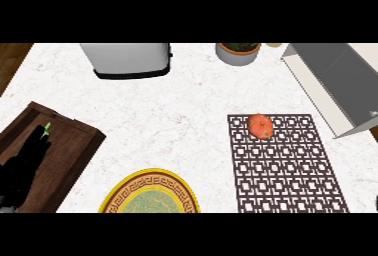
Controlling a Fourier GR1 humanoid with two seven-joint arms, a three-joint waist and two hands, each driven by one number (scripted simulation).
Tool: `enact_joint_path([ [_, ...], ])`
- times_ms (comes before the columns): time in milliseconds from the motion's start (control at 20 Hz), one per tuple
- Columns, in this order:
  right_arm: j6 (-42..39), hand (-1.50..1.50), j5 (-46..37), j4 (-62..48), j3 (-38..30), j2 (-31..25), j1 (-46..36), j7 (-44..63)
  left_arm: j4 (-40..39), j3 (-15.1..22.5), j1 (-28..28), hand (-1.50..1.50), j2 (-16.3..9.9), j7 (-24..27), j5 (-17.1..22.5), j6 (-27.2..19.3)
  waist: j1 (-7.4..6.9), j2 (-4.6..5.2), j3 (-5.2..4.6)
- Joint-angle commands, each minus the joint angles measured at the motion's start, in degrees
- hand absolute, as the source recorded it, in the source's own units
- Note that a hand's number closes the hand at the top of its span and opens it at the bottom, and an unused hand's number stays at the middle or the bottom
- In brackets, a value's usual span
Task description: Pick the cupcake from the placemat and place it in the tiered shelf
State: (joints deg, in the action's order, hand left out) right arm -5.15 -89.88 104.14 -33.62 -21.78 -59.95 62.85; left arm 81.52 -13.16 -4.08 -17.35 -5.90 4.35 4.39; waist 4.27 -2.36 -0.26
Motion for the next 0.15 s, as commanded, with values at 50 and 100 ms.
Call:
enact_joint_path([
  [50,-17.8,-1.5,-2.6,16.5,1.8,2.4,-0.1,6.1,-0.8,-0.1,-1.4,0.0,0.7,1.6,-0.4,-0.4,1.3,-0.52,-0.06],
  [100,-20.8,-1.5,-2.9,18.8,2.3,2.8,-0.3,5.4,0.1,-0.8,-0.3,0.0,-0.1,0.0,-0.6,-1.4,1.52,-0.65,-0.02],
])
